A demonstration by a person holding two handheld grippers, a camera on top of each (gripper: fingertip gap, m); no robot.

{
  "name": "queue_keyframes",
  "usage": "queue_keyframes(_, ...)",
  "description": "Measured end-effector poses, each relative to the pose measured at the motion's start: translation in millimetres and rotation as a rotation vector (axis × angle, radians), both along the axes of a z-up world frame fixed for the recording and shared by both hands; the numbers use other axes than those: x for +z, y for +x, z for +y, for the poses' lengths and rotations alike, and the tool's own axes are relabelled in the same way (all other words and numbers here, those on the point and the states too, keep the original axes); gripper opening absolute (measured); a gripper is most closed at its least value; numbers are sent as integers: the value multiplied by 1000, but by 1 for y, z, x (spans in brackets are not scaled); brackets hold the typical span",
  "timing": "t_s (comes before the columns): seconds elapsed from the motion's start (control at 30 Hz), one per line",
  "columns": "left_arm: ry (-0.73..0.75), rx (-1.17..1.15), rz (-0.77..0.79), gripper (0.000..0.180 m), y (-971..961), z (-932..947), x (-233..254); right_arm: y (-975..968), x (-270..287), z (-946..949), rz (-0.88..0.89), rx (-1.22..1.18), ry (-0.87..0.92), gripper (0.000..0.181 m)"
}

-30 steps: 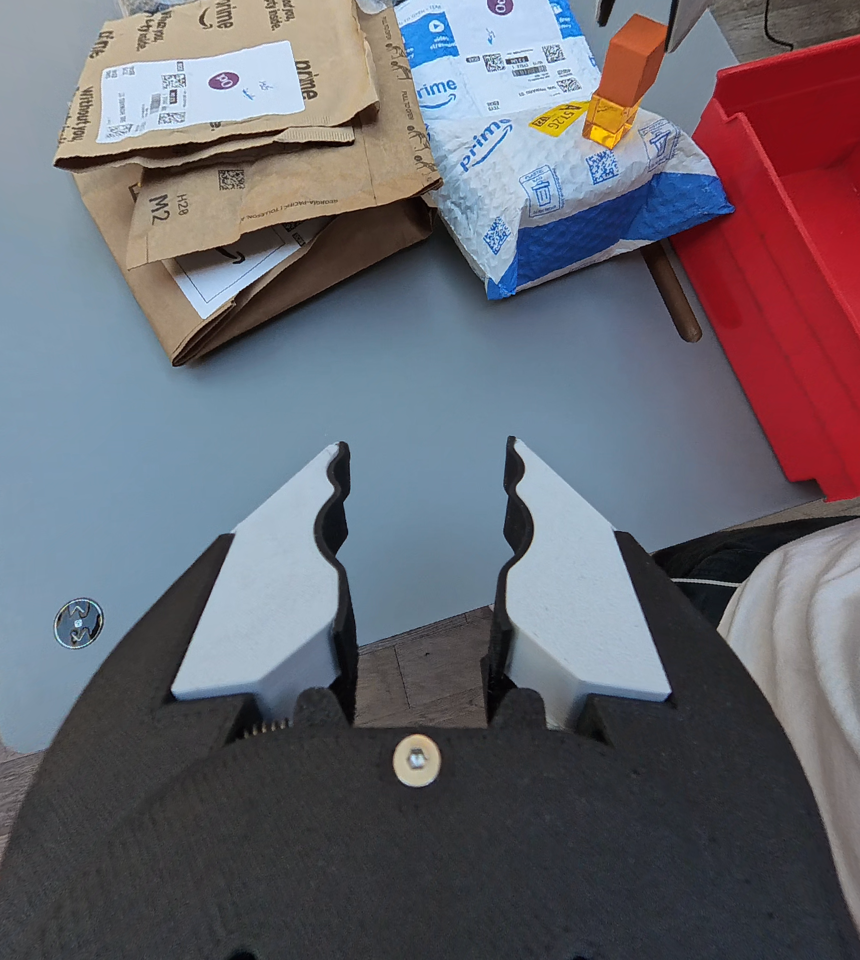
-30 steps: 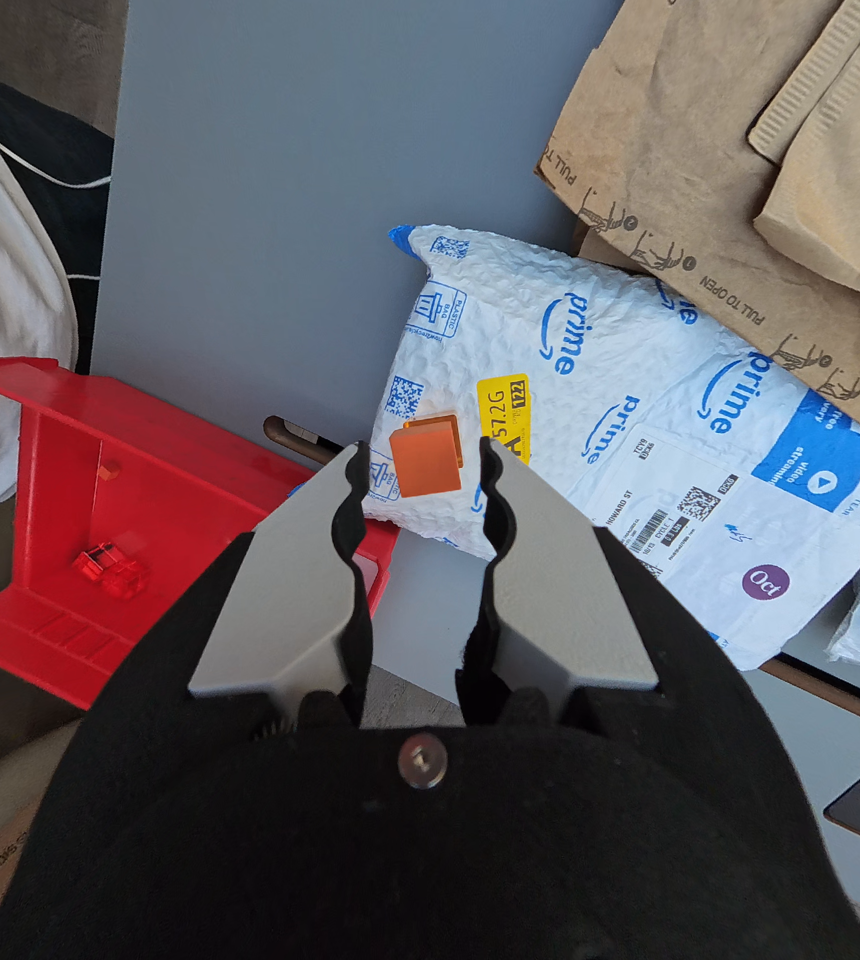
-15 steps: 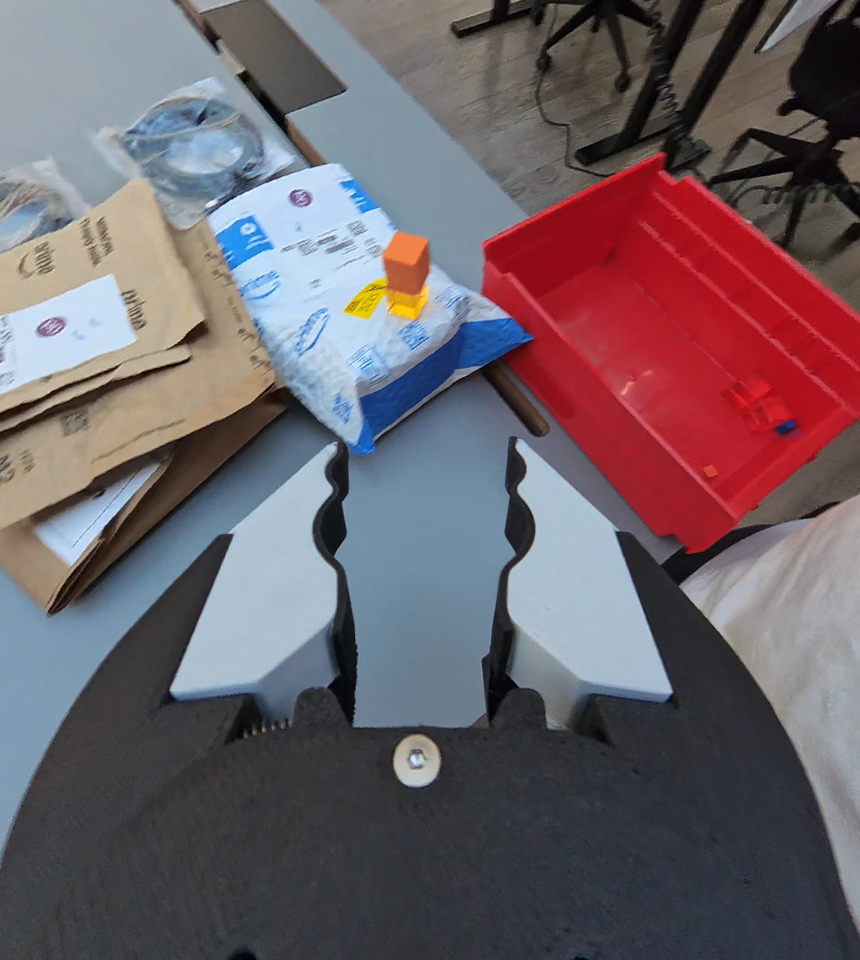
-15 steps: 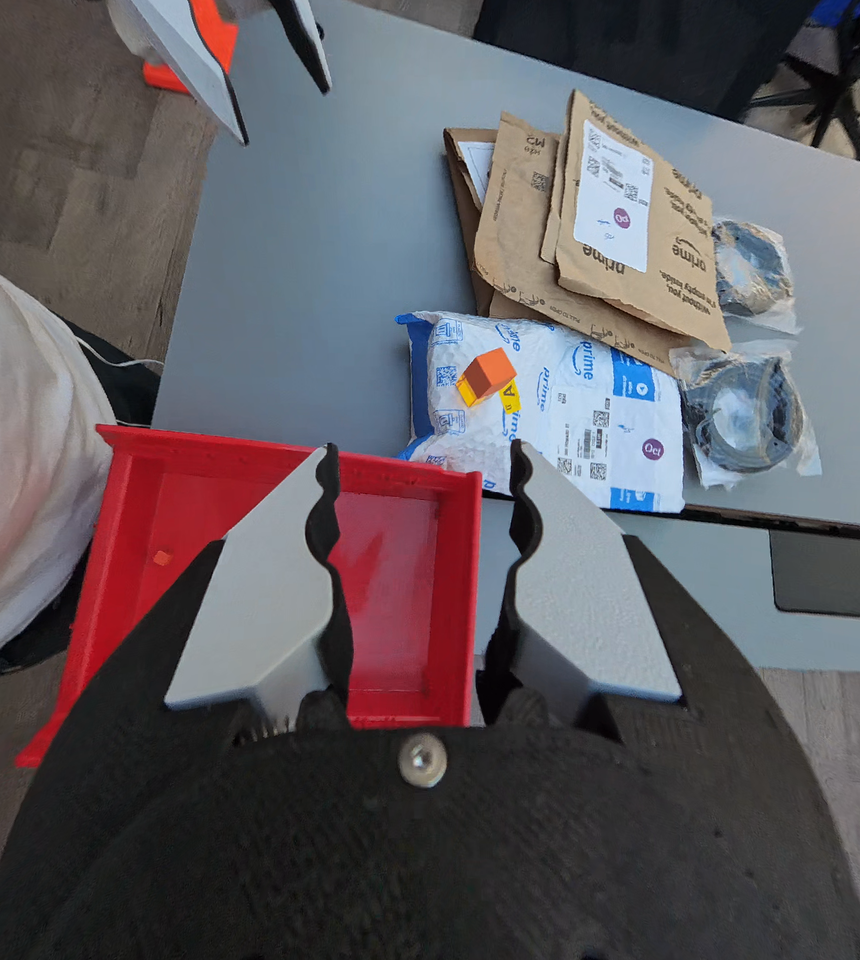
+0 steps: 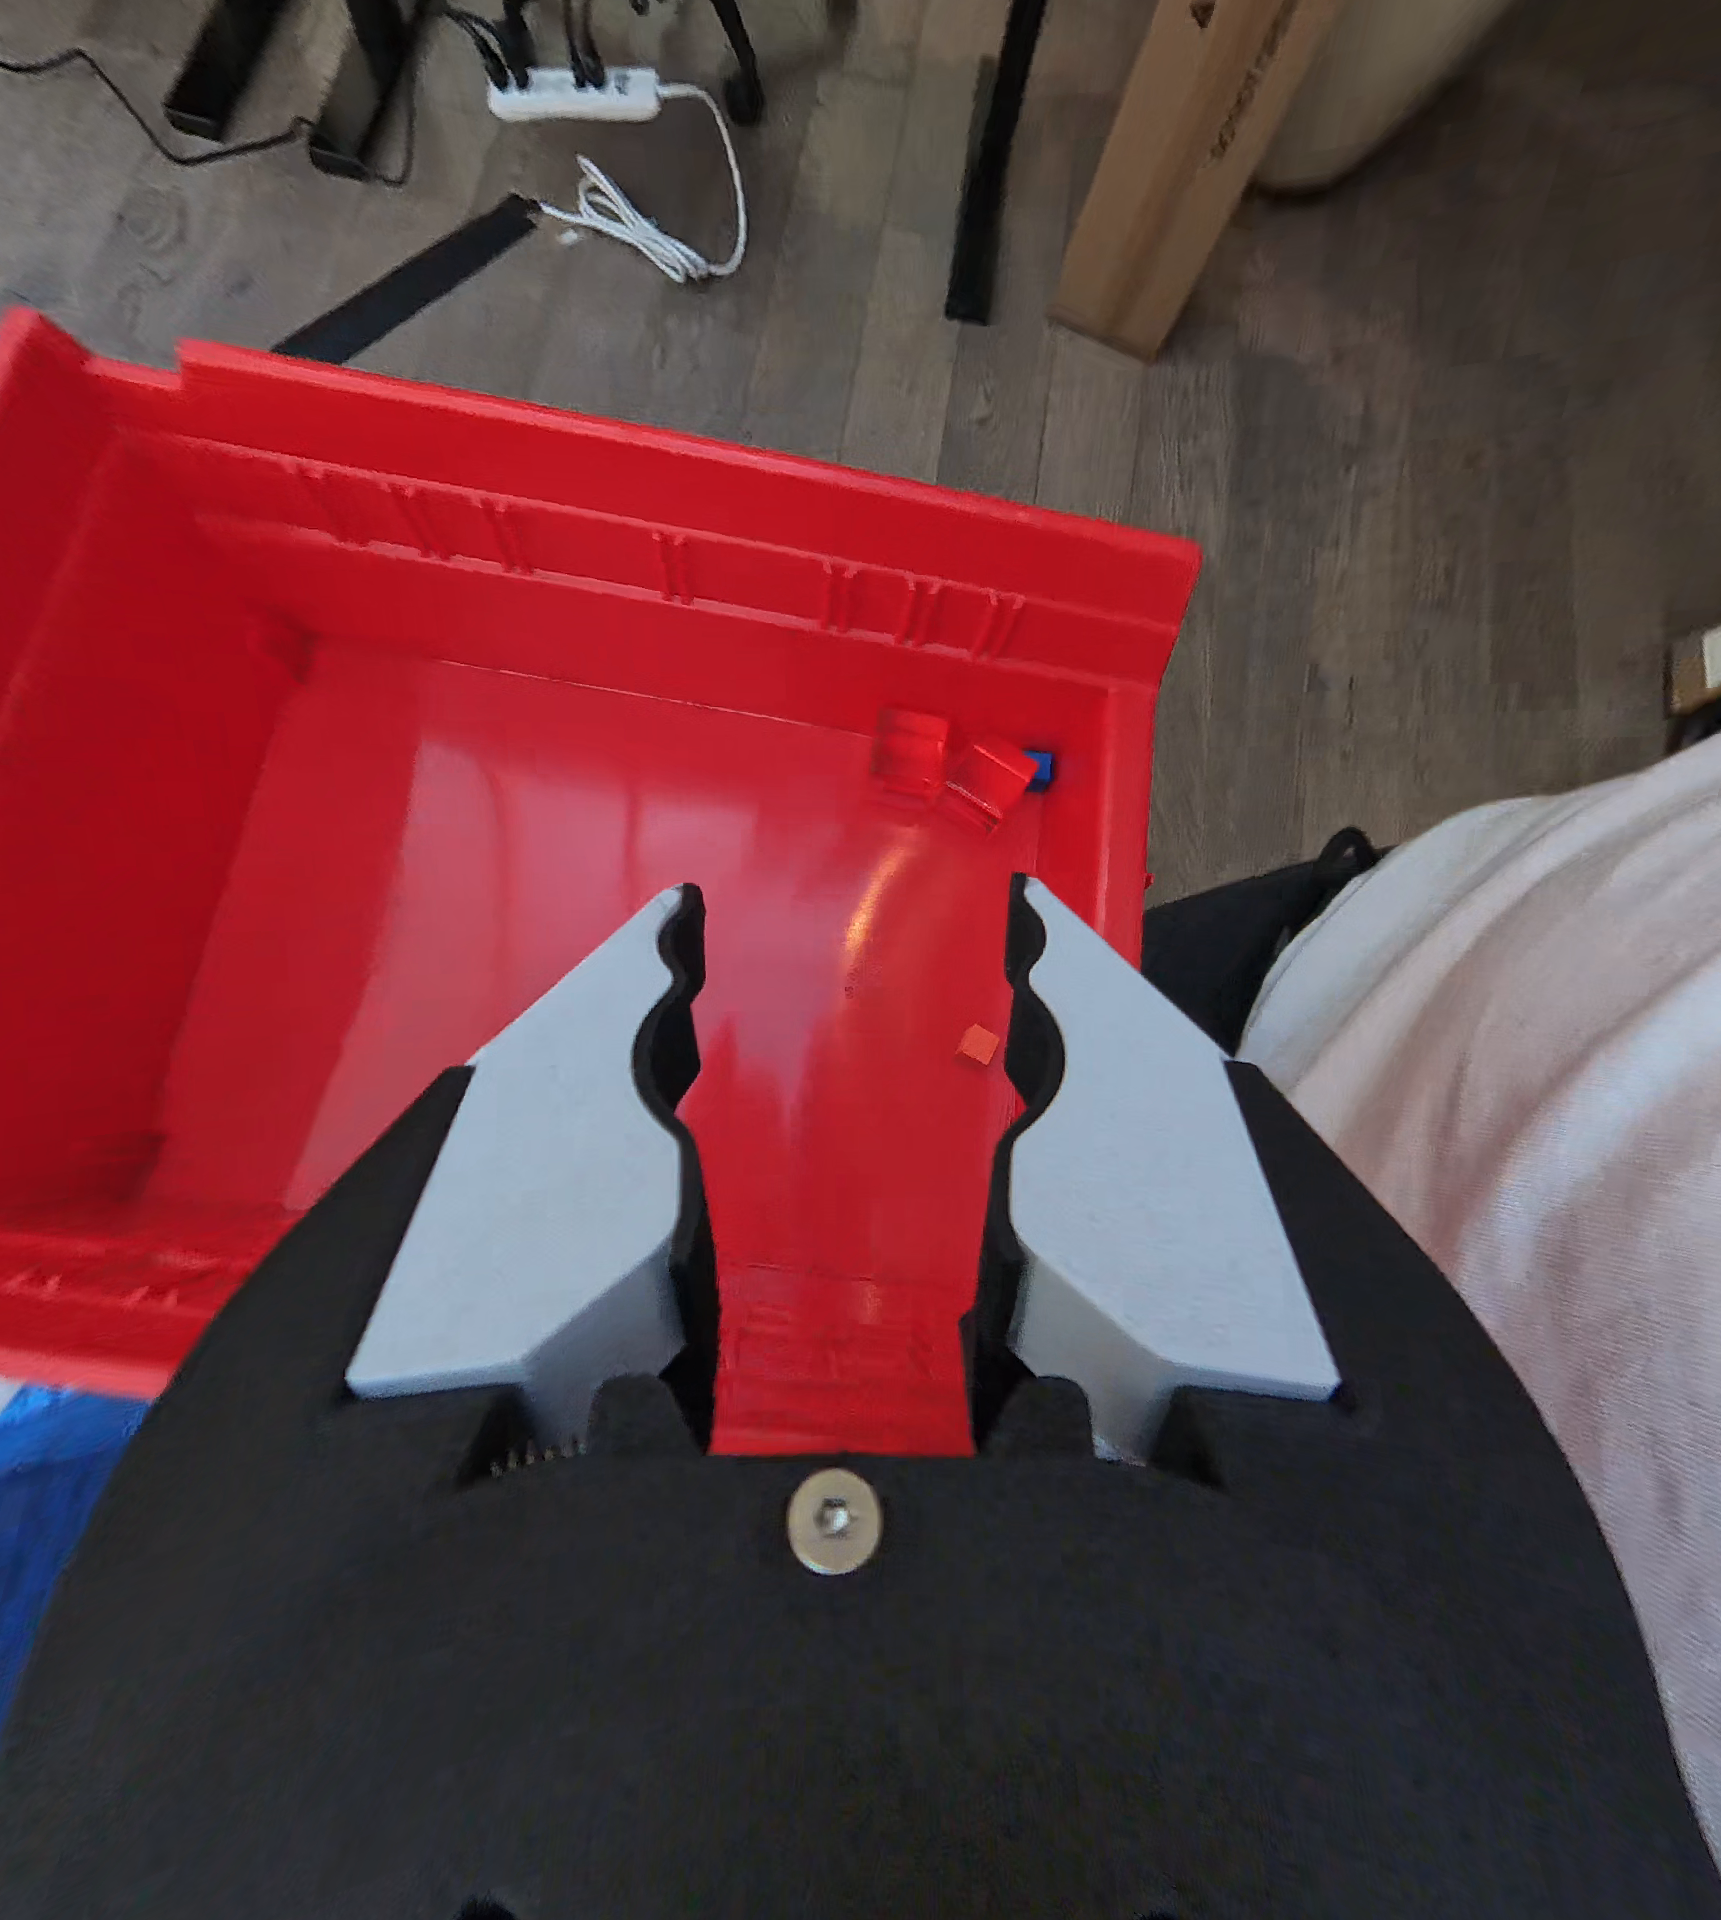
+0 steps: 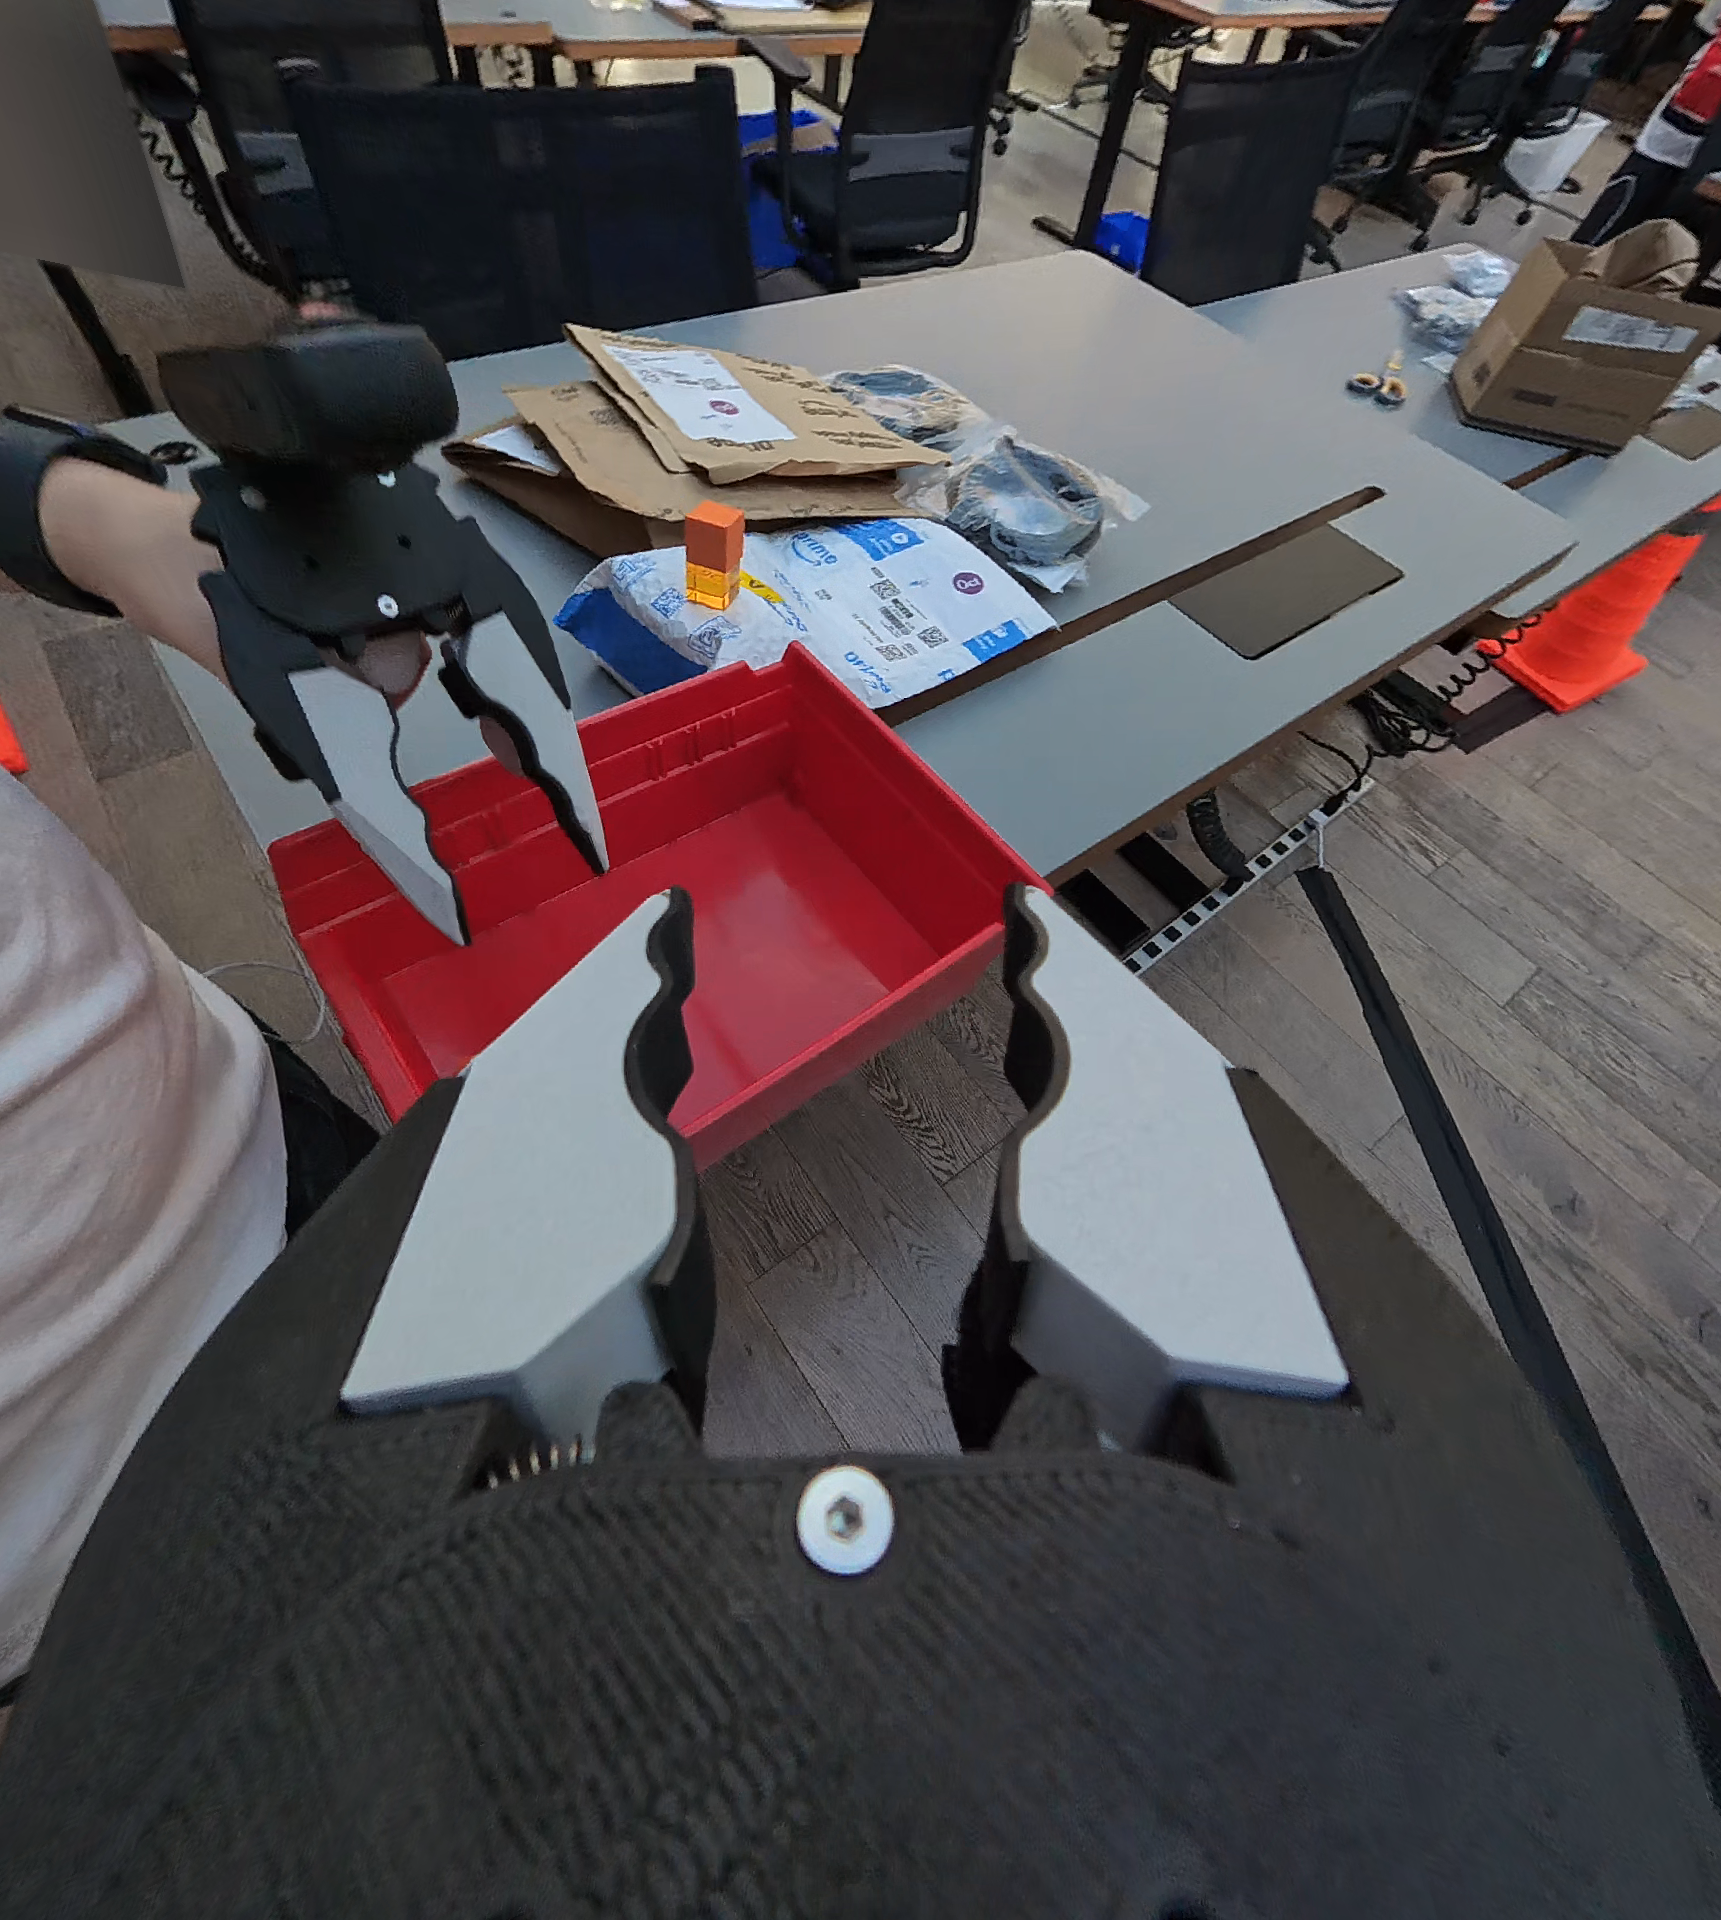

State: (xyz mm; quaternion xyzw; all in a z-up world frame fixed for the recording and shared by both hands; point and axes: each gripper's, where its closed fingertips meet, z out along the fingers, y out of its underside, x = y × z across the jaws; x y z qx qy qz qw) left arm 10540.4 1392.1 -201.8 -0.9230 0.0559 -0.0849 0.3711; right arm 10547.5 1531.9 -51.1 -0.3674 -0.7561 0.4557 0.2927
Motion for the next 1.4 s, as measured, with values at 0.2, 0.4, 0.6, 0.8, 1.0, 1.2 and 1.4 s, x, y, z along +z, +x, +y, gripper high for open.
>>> queue_keyframes(0.2,-184,-148,83,45,25,24,-61,42,-22,27,-62,-114,-18,57)
queue_keyframes(0.4,-225,-230,149,54,33,47,-66,47,-15,34,-52,-128,-54,57)
queue_keyframes(0.6,-310,-282,239,60,35,62,-77,36,-28,47,-56,-139,-56,57)
queue_keyframes(0.8,-422,-164,213,57,18,53,-92,31,-94,47,-153,-160,-298,50)
queue_keyframes(1.0,-538,-72,231,56,-6,20,-100,25,-150,29,-238,-157,-410,49)
queue_keyframes(1.2,-437,57,43,47,1,33,-76,35,-186,15,-334,-103,-392,51)
queue_keyframes(1.4,-359,-98,105,53,20,92,-77,37,-181,3,-380,16,-519,30)
